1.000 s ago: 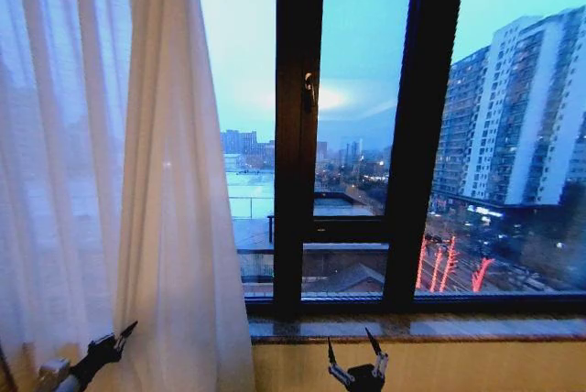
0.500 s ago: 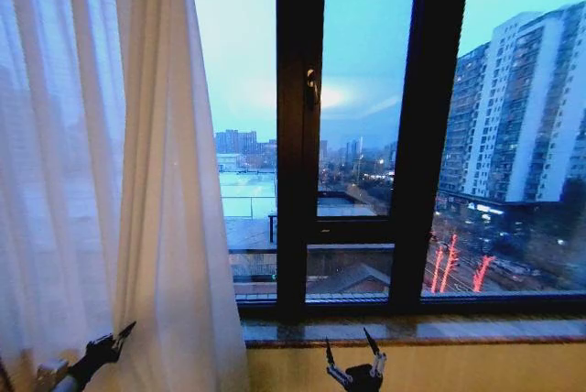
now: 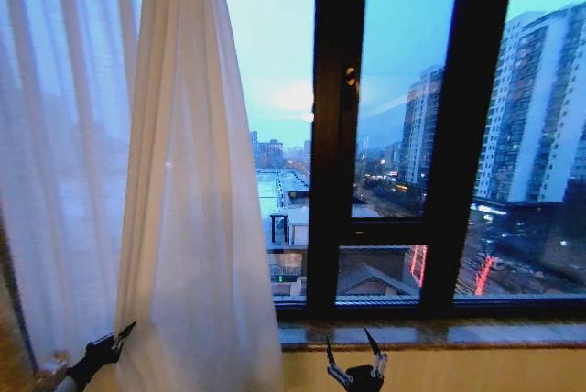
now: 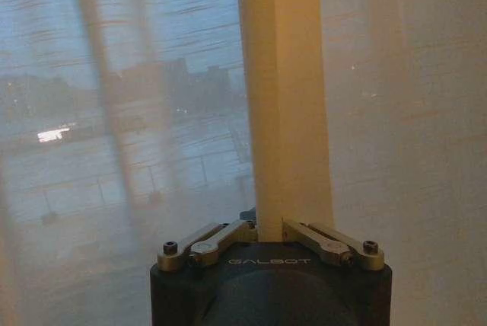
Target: Open the curtains by pulling them apart, changing their state from closed to fully open.
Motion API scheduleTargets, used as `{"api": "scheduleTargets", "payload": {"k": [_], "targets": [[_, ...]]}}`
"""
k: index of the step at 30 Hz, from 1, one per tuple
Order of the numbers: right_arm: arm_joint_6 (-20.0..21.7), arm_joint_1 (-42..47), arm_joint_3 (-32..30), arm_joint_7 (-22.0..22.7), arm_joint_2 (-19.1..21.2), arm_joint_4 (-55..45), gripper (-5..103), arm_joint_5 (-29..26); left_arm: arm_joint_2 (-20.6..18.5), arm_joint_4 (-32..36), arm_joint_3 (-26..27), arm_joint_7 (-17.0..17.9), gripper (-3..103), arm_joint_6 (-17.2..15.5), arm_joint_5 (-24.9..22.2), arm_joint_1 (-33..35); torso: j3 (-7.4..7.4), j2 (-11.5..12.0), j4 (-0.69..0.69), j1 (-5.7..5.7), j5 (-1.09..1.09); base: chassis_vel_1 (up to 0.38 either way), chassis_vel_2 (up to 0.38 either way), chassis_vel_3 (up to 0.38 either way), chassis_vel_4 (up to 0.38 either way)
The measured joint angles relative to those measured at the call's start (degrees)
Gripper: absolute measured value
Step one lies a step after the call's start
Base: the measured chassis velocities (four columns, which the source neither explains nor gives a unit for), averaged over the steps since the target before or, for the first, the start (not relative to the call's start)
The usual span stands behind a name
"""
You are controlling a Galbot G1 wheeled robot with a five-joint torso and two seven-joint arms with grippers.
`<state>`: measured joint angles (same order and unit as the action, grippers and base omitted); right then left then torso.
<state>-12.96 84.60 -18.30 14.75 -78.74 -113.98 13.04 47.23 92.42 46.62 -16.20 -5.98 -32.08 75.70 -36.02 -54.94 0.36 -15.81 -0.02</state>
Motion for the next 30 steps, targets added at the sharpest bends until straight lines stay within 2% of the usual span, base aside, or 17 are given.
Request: {"api": "scheduleTargets", "payload": {"k": [7, 13, 16, 18, 19, 21, 23, 25, 30], "targets": [[-1.02, -0.75, 0.7, 0.1, 0.0, 0.36, 100, -0.8, 0.28, 0.22, 0.23, 0.02, 0, 0.01, -0.01, 0.33, 0.0, 0.0, -0.02, 0.01, -0.03, 0.095, 0.096, -0.09, -0.081], [-0.73, -0.84, 1.12, 0.11, 0.04, 0.36, 100, -0.72, 0.74, 0.47, 0.93, 0.69, 0, 0.55, -0.07, 0.46, -0.01, 0.01, 0.05, 0.02, 0.02, -0.028, -0.028, 0.024, 0.018], [-0.46, -0.67, 1.63, 0.07, 0.03, 0.36, 100, -0.42, 0.71, 0.6, 2.67, 4.68, 0, 1.09, -0.82, -0.1, -0.02, 0.02, 0.02, 0.01, 0.0, -0.044, -0.025, 0.028, 0.009], [-0.45, -0.66, 1.71, 0.07, 0.02, 0.38, 100, -0.37, 0.63, 0.55, 3.11, 5.52, 0, 1.14, -1.02, -0.3, -0.02, 0.01, 0.02, 0.0, -0.01, 0.0, 0.0, 0.0, 0.0], [-0.43, -0.64, 1.88, 0.02, 0.02, 0.55, 100, -0.22, -0.08, 0.3, 5.56, 9.0, 0, 1.09, -1.76, -1.23, -0.01, 0.01, 0.0, 0.0, -0.03, 0.0, 0.0, 0.0, 0.0], [-0.42, -0.67, 1.96, -0.01, 0.01, 0.77, 100, -0.06, -0.97, 0.1, 7.6, 10.79, 0, 1.04, -2.15, -1.77, -0.01, 0.01, 0.0, 0.01, -0.03, 0.0, 0.0, 0.0, 0.0], [-0.42, -0.73, 2.01, -0.02, 0.01, 0.89, 100, 0.06, -1.56, -0.04, 8.66, 11.48, 0, 0.95, -2.68, -1.99, 0.0, 0.01, -0.01, 0.01, 0.0, 0.0, 0.0, 0.0, 0.0], [-0.42, -0.98, 2.32, -0.06, 0.01, 1.13, 100, 0.26, -3.89, -0.81, 11.9, 12.51, 0, -0.43, -6.25, -1.75, 0.0, 0.01, 0.01, 0.01, 0.01, 0.0, 0.0, 0.0, 0.0], [-0.34, -1.64, 2.63, -0.09, 0.02, 1.5, 100, 0.3, -6.3, -2.29, 15.31, 11.16, 0, -0.89, -9.29, 0.47, -0.01, 0.01, 0.02, 0.01, 0.01, 0.0, 0.0, 0.0, 0.0]]}}
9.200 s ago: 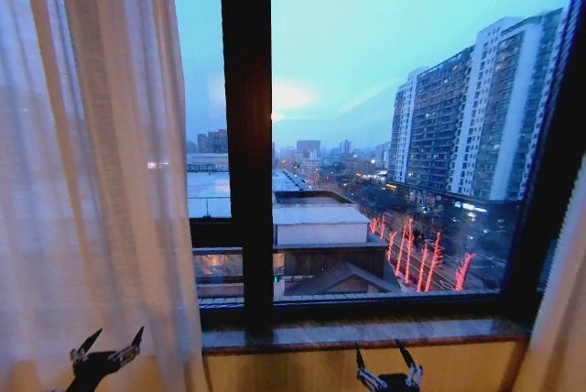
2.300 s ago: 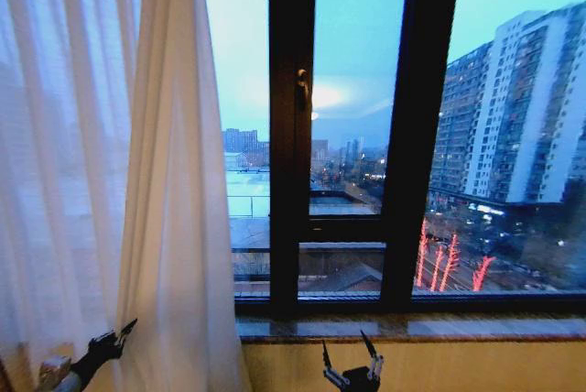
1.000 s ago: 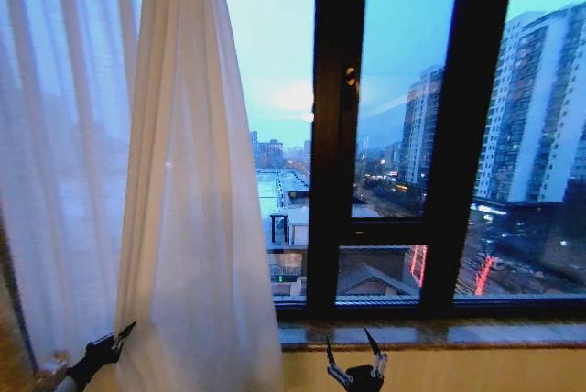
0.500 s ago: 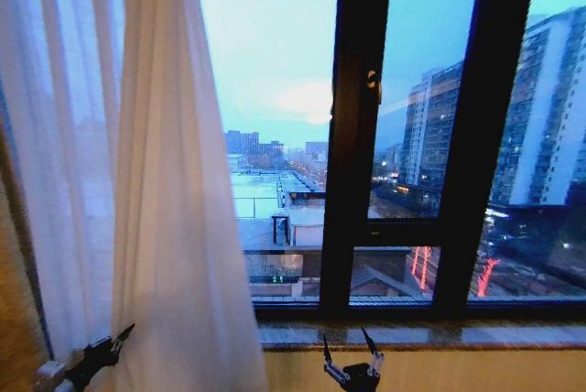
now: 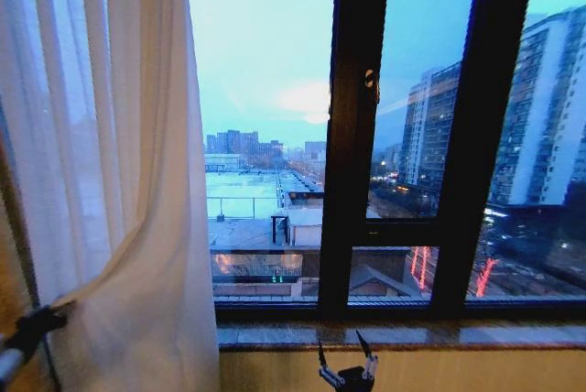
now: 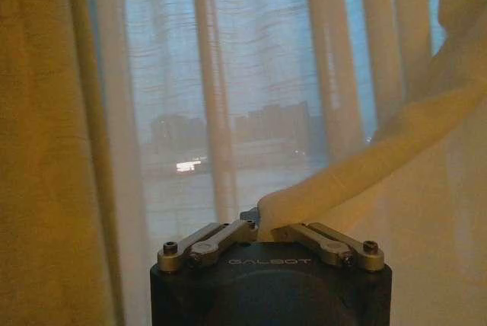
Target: Open the curtains by pulling them apart, changing their state from closed to fully open.
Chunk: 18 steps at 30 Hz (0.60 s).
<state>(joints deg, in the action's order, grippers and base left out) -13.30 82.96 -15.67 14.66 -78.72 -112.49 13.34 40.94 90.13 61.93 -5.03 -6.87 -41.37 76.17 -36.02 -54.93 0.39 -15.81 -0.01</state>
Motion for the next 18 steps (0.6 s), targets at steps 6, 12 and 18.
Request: {"api": "scheduleTargets", "payload": {"k": [6, 12, 18], "targets": [[0.07, -0.27, -0.45, -0.04, 0.0, 0.15, 100, -0.19, -1.39, -4.17, 4.57, -1.12, 0, 0.29, -2.5, 3.12, 0.01, 0.0, -0.01, 0.01, -0.03, 0.0, 0.0, 0.0, 0.0], [0.11, -0.58, -0.7, -0.02, 0.0, 0.16, 100, -0.79, -0.64, -5.9, 9.19, 1.45, 0, -0.7, -2.67, 4.56, 0.01, 0.0, -0.01, 0.0, -0.01, 0.0, 0.0, 0.0, 0.0], [0.16, -0.94, -0.47, -0.02, -0.01, 0.17, 100, -1.08, 0.47, -4.53, 10.23, 2.37, 0, -1.62, -2.62, 5.29, 0.01, -0.01, -0.02, 0.0, -0.01, 0.0, 0.0, 0.0, 0.0]]}}
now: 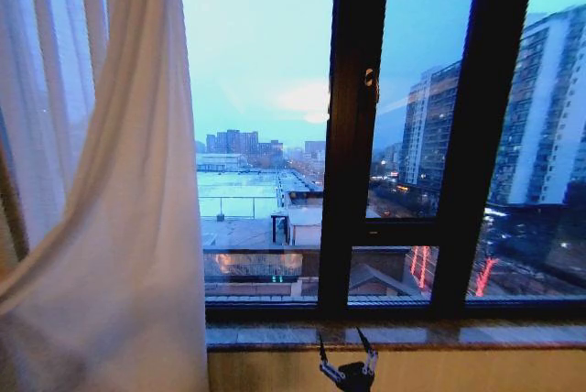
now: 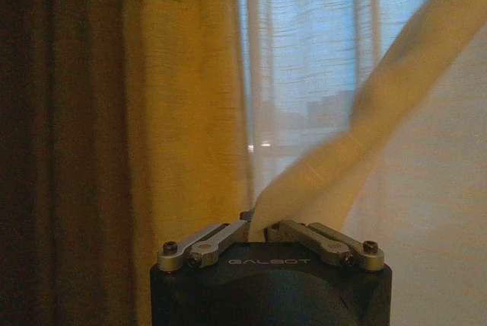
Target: Open the curtains by pulling them apart, changing their state from closed to fully open.
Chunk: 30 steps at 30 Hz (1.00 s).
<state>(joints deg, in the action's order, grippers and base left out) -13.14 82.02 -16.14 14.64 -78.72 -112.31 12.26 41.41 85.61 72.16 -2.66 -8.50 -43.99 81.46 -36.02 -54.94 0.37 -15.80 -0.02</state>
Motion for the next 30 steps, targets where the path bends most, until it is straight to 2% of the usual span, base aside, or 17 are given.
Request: {"api": "scheduleTargets", "payload": {"k": [3, 8, 10, 13, 15, 19, 24, 26, 27, 28, 30], "targets": [[0.0, -0.01, 0.15, -0.02, 0.0, -0.03, 100, -0.05, 1.21, 4.2, -3.09, -4.43, 0, 0.18, 1.47, -0.44, 0.0, 0.0, 0.01, 0.0, 0.01, 0.0, 0.0, 0.0, 0.0], [0.07, 0.26, 0.18, -0.06, 0.0, -0.3, 100, -0.09, 1.86, 7.6, -7.59, -5.02, 0, -0.17, 3.25, -2.63, 0.0, 0.0, 0.05, 0.0, 0.01, 0.0, 0.0, 0.0, 0.0], [0.52, 0.6, -0.1, -0.54, 0.0, -1.0, 100, -0.57, 2.54, 10.21, -10.86, -4.53, 0, -0.69, 4.53, -3.85, -0.01, 0.0, 0.06, -0.01, 0.02, 0.0, 0.0, 0.0, 0.0], [0.79, 0.6, -0.37, -0.92, 0.0, -1.19, 100, -1.03, 3.32, 11.55, -12.25, -4.33, 0, -0.73, 5.6, -3.89, -0.01, 0.0, 0.03, 0.0, 0.02, 0.0, 0.0, 0.0, 0.0], [1.07, 0.3, -0.4, -1.25, 0.0, -1.21, 100, -1.35, 5.52, 13.48, -14.55, -2.82, 0, -0.89, 6.65, -4.34, 0.0, 0.0, -0.01, 0.0, 0.01, 0.0, 0.0, 0.0, 0.0], [1.61, 0.0, 0.69, -1.53, 0.0, -1.13, 100, -1.32, 9.57, 15.27, -17.53, 0.7, 0, -1.78, 7.0, -7.22, -0.01, -0.01, 0.01, 0.0, 0.01, 0.0, 0.0, 0.0, 0.0], [1.99, -0.01, 1.3, -1.63, 0.0, -0.9, 100, -1.23, 12.61, 14.91, -18.91, 1.72, 0, -2.08, 8.29, -9.46, -0.01, 0.0, 0.03, 0.0, 0.04, 0.0, 0.0, 0.0, 0.0], [2.02, -0.02, 1.3, -1.66, 0.0, 0.28, 100, -1.2, 18.05, 13.48, -19.93, 1.2, 0, -0.8, 11.64, -10.12, 0.0, 0.0, 0.02, 0.0, 0.02, 0.0, 0.0, 0.0, 0.0], [2.02, 0.0, 1.04, -1.66, 0.0, 0.95, 100, -1.22, 21.26, 12.14, -20.25, -0.19, 0, 0.62, 14.1, -10.11, 0.0, 0.0, -0.01, 0.0, 0.01, 0.0, 0.0, 0.0, 0.0], [2.02, 0.0, 1.04, -1.66, 0.0, 0.95, 100, -1.22, 21.26, 12.14, -20.25, -0.19, 0, 0.62, 14.1, -10.11, 0.0, 0.0, -0.01, 0.0, 0.01, 0.0, 0.0, 0.0, 0.0], [1.99, -0.17, 0.54, -1.72, 0.0, 2.31, 100, -1.25, 27.01, 10.7, -21.38, -2.34, 0, 2.53, 18.44, -10.48, 0.0, 0.0, 0.0, 0.0, 0.02, 0.0, 0.0, 0.0, 0.0]]}}
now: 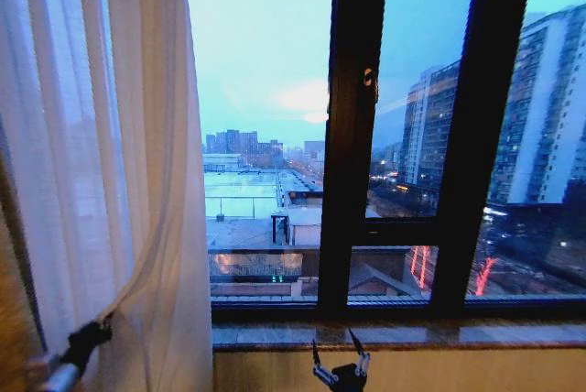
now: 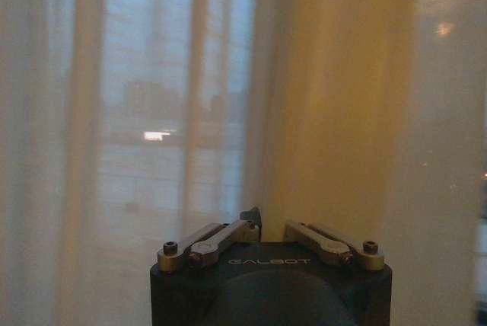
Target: Open the curtains by pulling them apart, changing their state from closed to fully open.
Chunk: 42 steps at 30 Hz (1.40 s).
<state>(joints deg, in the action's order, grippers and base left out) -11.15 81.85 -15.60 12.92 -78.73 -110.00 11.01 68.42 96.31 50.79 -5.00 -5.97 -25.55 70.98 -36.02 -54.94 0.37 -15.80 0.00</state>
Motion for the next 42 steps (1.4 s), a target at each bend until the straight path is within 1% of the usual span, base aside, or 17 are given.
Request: {"api": "scheduleTargets", "payload": {"k": [1, 2, 3, 4, 5, 6, 8, 9, 12, 16, 19, 20, 22, 26, 38, 42], "targets": [[0.0, 0.0, 0.0, 0.0, 0.0, 0.0, 100, 0.0, 0.0, 0.0, 0.0, 0.0, 0, 0.0, 0.0, 0.0, 0.0, 0.0, 0.0, 0.0, 0.0, 0.0, 0.0, 0.0, 0.0], [-0.01, -0.24, -0.19, -0.01, 0.0, 0.52, 100, 0.0, 2.29, -0.28, -0.88, -0.43, 0, 0.49, 1.38, -0.6, 0.0, 0.0, 0.02, 0.0, 0.01, 0.0, 0.0, 0.0, 0.0], [-0.01, -0.37, -0.27, -0.01, 0.0, 0.76, 100, -0.01, 3.71, -0.46, -1.47, -0.55, 0, 0.59, 2.17, -1.15, 0.0, 0.0, 0.03, 0.0, 0.03, 0.0, 0.0, 0.0, 0.0], [-0.01, -0.52, -0.37, -0.01, 0.0, 1.0, 100, -0.02, 5.01, -0.66, -2.01, -0.64, 0, 0.63, 2.85, -1.72, 0.0, 0.0, 0.04, 0.0, 0.03, 0.0, 0.0, 0.0, 0.0], [-0.01, -0.52, -0.37, -0.01, 0.0, 1.0, 100, -0.02, 5.01, -0.66, -2.01, -0.64, 0, 0.63, 2.85, -1.72, 0.0, 0.0, 0.04, 0.0, 0.03, 0.0, 0.0, 0.0, 0.0], [-0.01, -0.68, -0.51, -0.01, 0.0, 1.21, 100, -0.03, 7.05, -0.78, -2.75, -0.73, 0, 0.64, 3.74, -2.65, 0.0, 0.0, 0.04, 0.0, 0.02, 0.0, 0.0, 0.0, 0.0], [0.0, -0.86, -0.74, -0.01, 0.0, 1.58, 100, -0.06, 9.43, -0.67, -4.37, -1.06, 0, 0.45, 4.9, -3.65, 0.0, 0.0, 0.03, 0.0, 0.02, 0.0, 0.0, 0.0, 0.0], [0.0, -0.86, -0.74, -0.01, 0.0, 1.58, 100, -0.06, 9.43, -0.67, -4.37, -1.06, 0, 0.45, 4.9, -3.65, 0.0, 0.0, 0.03, 0.0, 0.02, 0.0, 0.0, 0.0, 0.0], [0.0, -0.96, -0.85, -0.01, 0.0, 2.11, 100, -0.07, 10.21, -0.95, -6.95, -2.55, 0, 0.4, 6.72, -4.37, 0.0, 0.0, 0.02, 0.0, 0.01, 0.0, 0.0, 0.0, 0.0], [0.0, -1.14, -0.81, -0.04, 0.0, 2.61, 100, -0.05, 9.36, -1.11, -8.73, -3.76, 0, 0.26, 7.53, -4.83, 0.0, 0.0, 0.02, 0.0, -0.01, 0.0, 0.0, 0.0, 0.0], [-0.02, -1.62, -0.58, -0.19, 0.0, 3.09, 100, 0.03, 6.71, -0.79, -9.9, -4.6, 0, -0.33, 7.84, -5.02, 0.0, 0.0, 0.02, -0.01, -0.02, 0.0, 0.0, 0.0, 0.0], [-0.02, -1.62, -0.58, -0.19, 0.0, 3.09, 100, 0.03, 6.71, -0.79, -9.9, -4.6, 0, -0.33, 7.84, -5.02, 0.0, 0.0, 0.02, -0.01, -0.02, 0.0, 0.0, 0.0, 0.0], [-0.02, -2.01, -0.41, -0.42, 0.0, 3.3, 100, 0.1, 4.95, -0.96, -9.59, -4.86, 0, -0.52, 7.78, -4.89, 0.0, 0.0, 0.0, -0.01, -0.02, 0.0, 0.0, 0.0, 0.0], [-0.06, -2.55, -0.17, -0.95, 0.0, 3.55, 100, 0.21, 3.65, -1.01, -9.18, -4.93, 0, -0.61, 7.51, -4.53, 0.0, 0.0, 0.0, -0.01, -0.02, 0.0, 0.0, 0.0, 0.0], [-0.24, -3.39, -0.08, -1.12, 0.0, 4.09, 100, 1.25, 2.56, 0.77, -8.31, -3.77, 0, -1.96, 7.34, -3.34, 0.0, 0.0, 0.01, -0.01, -0.03, 0.0, 0.0, 0.0, 0.0], [-0.17, -3.41, -0.14, -1.08, 0.0, 4.26, 100, 1.25, 1.04, 1.73, -7.48, -3.55, 0, -2.81, 6.81, -3.19, 0.0, 0.0, 0.01, -0.01, -0.02, 0.0, 0.0, 0.0, 0.0]]}}
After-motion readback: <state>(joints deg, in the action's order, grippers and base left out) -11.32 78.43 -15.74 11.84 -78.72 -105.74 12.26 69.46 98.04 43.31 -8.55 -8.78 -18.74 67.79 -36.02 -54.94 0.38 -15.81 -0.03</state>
